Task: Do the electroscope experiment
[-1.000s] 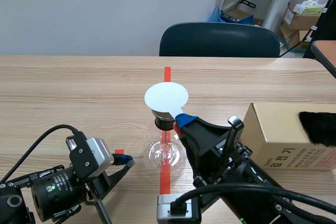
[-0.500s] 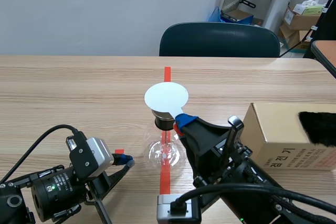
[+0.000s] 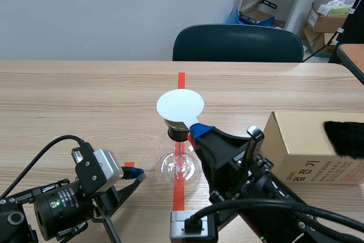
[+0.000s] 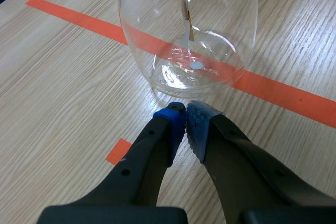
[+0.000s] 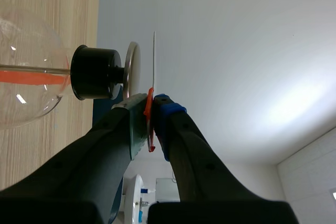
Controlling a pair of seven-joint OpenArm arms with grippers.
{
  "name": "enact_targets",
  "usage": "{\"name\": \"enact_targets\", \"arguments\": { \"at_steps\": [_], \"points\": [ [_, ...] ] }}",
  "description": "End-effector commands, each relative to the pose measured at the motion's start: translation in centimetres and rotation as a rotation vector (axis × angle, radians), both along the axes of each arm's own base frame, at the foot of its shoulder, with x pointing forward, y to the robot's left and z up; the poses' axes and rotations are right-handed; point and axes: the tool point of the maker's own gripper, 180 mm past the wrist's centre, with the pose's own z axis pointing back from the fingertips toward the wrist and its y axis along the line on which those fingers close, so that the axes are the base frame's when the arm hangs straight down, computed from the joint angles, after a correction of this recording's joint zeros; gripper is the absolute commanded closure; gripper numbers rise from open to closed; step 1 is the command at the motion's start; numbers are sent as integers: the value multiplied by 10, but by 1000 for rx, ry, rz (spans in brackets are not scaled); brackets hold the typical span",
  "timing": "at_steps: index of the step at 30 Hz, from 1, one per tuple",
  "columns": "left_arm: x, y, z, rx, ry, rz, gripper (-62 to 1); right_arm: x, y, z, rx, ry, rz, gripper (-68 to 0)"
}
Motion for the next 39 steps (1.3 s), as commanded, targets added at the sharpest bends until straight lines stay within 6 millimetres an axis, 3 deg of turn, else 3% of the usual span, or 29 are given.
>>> {"name": "enact_targets", "arguments": {
  "at_steps": [1,39],
  "points": [
    [3,-5,8,-29,-20,0,-57,3,-2,6,-5,-28,1,-18],
    [3,-5,8,-28,-20,1,-57,6,-5,7,-3,-29,-22,-17]
  ]
}}
